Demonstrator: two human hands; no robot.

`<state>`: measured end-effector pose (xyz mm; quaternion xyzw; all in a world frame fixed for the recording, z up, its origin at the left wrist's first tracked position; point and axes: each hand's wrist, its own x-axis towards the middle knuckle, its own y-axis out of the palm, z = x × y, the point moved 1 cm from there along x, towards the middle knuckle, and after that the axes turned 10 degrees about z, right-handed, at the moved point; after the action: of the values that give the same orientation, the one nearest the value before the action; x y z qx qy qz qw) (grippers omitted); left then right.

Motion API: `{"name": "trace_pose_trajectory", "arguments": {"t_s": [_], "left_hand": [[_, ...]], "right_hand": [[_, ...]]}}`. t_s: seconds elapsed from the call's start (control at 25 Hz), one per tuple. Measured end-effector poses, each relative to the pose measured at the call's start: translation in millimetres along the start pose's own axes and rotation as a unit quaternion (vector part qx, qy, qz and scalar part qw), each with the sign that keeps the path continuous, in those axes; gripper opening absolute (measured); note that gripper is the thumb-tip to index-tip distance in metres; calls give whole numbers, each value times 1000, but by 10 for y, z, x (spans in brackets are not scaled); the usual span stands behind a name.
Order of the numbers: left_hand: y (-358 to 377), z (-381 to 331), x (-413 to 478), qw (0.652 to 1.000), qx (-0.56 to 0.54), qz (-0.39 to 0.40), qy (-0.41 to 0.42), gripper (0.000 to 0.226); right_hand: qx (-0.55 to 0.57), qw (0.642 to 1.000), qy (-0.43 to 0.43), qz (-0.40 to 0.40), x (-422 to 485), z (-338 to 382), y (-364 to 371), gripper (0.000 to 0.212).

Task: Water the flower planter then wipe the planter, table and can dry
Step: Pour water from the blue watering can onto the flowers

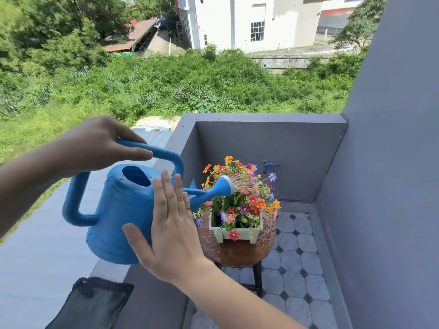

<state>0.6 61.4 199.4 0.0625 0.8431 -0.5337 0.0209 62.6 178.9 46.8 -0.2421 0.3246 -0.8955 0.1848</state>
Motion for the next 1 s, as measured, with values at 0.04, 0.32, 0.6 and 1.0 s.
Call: {"name": "trace_pose_trajectory", "arguments": {"t_s": [0.04, 0.32, 0.6, 1.0], "left_hand": [[62, 28, 4, 1000, -21, -10, 6, 11], [461, 274, -4, 986, -142, -81, 42, 29], [798, 499, 2, 953, -255, -162, 32, 14], [917, 1045, 199, 903, -286, -314, -59, 15]], "right_hand": [[-7, 1000, 5, -2, 7, -56, 1, 80], [-26, 998, 43, -26, 98, -407, 131, 75], [-37, 997, 57, -34, 224, -535, 218, 76], [75, 990, 115, 34, 1061, -557, 585, 70]]}}
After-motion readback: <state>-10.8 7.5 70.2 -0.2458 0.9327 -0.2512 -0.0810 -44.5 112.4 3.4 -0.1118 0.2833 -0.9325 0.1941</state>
